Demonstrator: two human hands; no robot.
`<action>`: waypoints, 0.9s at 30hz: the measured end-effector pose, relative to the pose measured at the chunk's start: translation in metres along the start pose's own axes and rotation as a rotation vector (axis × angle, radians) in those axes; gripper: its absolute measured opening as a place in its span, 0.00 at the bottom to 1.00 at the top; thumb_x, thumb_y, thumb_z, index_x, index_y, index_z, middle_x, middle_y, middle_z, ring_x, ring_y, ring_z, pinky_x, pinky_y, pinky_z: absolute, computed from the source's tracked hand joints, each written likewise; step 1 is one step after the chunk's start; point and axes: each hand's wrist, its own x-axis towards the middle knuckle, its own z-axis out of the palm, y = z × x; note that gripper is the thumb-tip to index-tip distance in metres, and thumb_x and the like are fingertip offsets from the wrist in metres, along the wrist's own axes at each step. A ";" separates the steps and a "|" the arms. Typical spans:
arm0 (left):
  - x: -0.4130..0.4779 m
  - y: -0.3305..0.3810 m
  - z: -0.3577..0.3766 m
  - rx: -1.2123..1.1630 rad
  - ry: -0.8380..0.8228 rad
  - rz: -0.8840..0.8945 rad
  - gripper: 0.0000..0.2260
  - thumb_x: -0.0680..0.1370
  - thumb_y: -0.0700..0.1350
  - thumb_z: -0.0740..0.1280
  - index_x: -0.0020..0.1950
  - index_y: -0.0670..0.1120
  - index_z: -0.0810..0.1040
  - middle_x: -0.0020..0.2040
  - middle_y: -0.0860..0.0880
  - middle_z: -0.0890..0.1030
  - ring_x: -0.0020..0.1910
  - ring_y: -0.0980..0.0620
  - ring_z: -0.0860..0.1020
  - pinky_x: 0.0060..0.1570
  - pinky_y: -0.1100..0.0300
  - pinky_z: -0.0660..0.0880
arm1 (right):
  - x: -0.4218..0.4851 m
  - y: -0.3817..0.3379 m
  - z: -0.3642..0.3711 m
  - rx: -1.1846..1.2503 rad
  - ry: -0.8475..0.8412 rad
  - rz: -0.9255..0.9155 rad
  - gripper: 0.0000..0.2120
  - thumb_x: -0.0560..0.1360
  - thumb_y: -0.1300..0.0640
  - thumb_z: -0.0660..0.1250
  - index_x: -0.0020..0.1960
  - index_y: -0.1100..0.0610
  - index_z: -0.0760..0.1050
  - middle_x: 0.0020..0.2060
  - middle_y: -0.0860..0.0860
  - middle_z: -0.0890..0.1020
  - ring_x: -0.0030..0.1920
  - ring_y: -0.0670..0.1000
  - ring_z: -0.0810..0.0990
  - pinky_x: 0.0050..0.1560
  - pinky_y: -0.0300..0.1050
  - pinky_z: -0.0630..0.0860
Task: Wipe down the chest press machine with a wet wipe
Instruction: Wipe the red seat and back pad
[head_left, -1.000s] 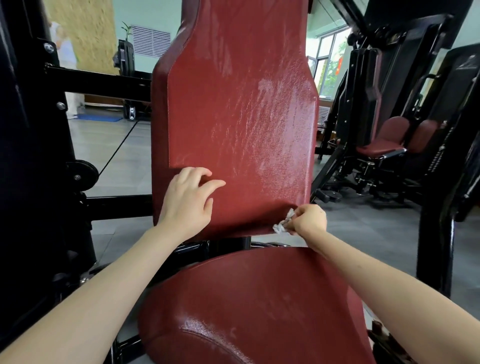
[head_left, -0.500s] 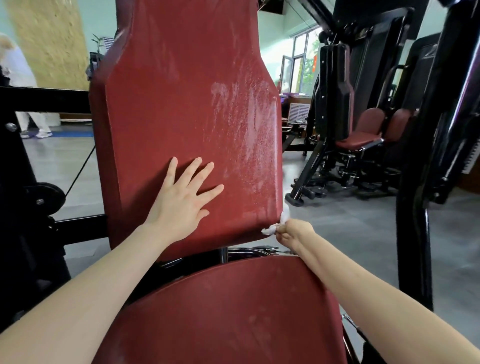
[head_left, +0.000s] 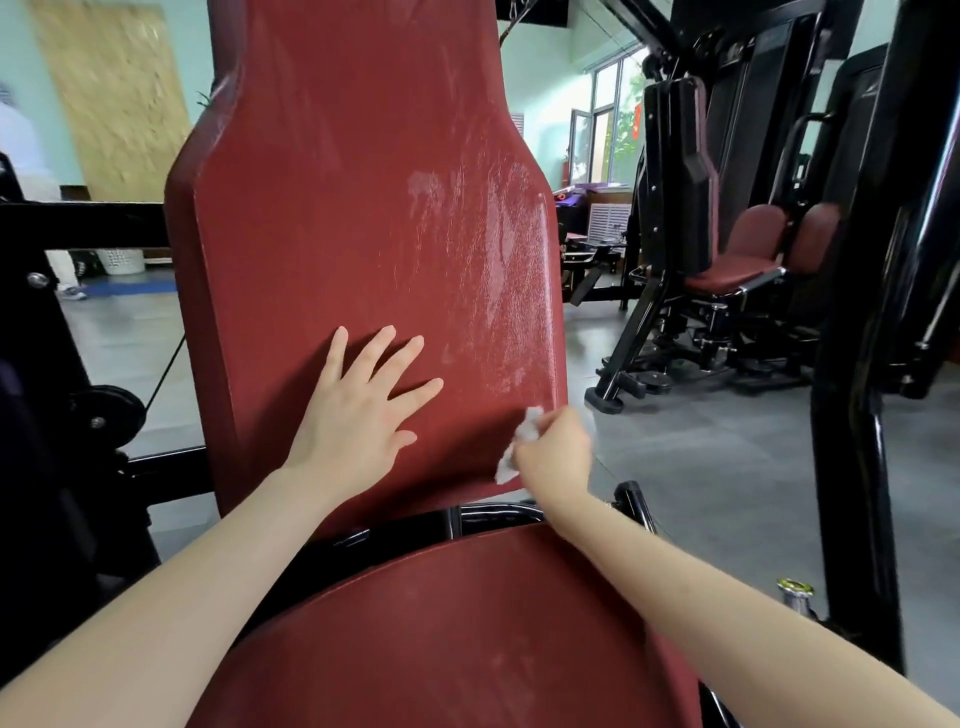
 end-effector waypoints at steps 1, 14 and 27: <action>0.000 0.000 0.000 -0.003 -0.006 -0.004 0.28 0.66 0.52 0.76 0.66 0.53 0.75 0.72 0.43 0.68 0.72 0.40 0.63 0.68 0.34 0.55 | -0.009 -0.007 0.006 -0.021 -0.062 -0.048 0.05 0.76 0.61 0.61 0.50 0.62 0.73 0.45 0.57 0.81 0.47 0.57 0.79 0.49 0.48 0.74; 0.042 -0.014 -0.026 0.158 -0.130 -0.031 0.36 0.73 0.64 0.63 0.76 0.56 0.52 0.78 0.47 0.49 0.76 0.46 0.47 0.71 0.35 0.44 | 0.066 -0.065 -0.023 0.271 0.042 -0.223 0.07 0.77 0.54 0.62 0.42 0.53 0.76 0.35 0.58 0.83 0.35 0.55 0.78 0.42 0.52 0.78; 0.053 -0.023 -0.017 0.175 -0.072 0.036 0.41 0.64 0.66 0.71 0.73 0.55 0.63 0.75 0.45 0.60 0.74 0.43 0.56 0.68 0.32 0.51 | 0.051 -0.026 -0.010 0.017 0.026 -0.965 0.14 0.76 0.60 0.56 0.43 0.65 0.79 0.39 0.58 0.77 0.40 0.54 0.76 0.40 0.48 0.72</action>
